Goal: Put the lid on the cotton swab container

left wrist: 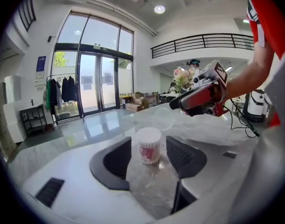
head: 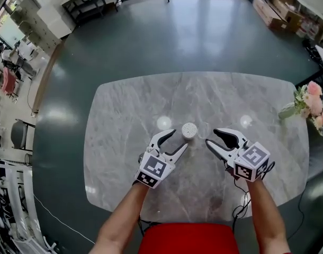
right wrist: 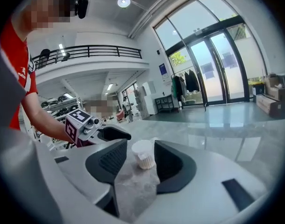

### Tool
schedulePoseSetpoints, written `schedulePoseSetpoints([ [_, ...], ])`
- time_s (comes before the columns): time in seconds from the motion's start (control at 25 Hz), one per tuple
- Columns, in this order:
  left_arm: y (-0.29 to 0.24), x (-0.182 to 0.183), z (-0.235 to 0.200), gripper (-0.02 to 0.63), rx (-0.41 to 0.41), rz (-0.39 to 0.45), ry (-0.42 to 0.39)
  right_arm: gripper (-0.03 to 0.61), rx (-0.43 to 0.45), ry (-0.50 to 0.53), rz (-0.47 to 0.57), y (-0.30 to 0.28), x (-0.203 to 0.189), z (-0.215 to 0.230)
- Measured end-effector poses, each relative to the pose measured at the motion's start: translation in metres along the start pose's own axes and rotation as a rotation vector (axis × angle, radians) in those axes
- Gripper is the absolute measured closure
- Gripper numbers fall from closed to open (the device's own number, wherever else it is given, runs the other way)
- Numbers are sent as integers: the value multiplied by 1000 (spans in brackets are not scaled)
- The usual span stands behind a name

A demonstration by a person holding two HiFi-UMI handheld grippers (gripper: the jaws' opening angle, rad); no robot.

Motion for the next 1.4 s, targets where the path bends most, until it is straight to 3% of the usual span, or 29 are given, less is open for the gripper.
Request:
schedulePoseSetpoints([
  [0.16, -16, -14, -1, 339, -55, -73, -20, 362, 3, 8, -49, -9, -9, 3],
  [0.4, -37, -27, -4, 337, -106, -106, -8, 364, 3, 24, -49, -17, -9, 6],
  [0.72, -47, -27, -8, 377, -108, -58, 21, 371, 55, 96, -50, -40, 10, -10],
  [0.84, -49, -28, -9, 376, -105, -50, 24, 410, 76, 115, -76, -55, 13, -13],
  [1.16, -49, -27, -8, 377, -104, -47, 12, 430, 65, 224, -242, -91, 8, -28],
  [1.4, -51, -27, -8, 377, -99, -51, 24, 482, -11, 258, -337, -103, 5, -29],
])
Point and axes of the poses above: the fingertips, and each gripper's own axes: y backward along the fingers, z to its right, x out of its top, the point moved 7 cm from there along y, backward along the fingers, and after that the axes turned 1 degree about -x, right-handed, at the moved point
